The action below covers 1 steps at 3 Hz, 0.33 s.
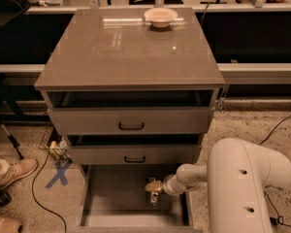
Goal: Place redbull can into bottom drawer
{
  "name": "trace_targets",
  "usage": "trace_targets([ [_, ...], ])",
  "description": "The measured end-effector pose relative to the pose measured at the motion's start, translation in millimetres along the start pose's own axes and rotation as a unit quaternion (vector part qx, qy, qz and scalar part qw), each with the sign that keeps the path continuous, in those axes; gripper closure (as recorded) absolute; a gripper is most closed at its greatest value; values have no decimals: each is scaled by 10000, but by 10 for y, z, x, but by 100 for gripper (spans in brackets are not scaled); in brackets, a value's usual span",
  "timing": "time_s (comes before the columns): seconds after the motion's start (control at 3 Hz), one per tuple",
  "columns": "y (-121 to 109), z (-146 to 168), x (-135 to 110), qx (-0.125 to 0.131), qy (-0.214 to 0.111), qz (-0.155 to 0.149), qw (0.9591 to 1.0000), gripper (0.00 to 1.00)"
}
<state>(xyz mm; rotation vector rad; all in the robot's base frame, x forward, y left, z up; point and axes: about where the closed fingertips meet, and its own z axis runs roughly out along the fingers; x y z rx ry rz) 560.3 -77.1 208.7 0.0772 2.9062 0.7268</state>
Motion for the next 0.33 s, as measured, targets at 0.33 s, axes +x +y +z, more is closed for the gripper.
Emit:
trace_targets([
  [0.33, -215, -438, 33, 134, -516, 359, 9979, 0],
])
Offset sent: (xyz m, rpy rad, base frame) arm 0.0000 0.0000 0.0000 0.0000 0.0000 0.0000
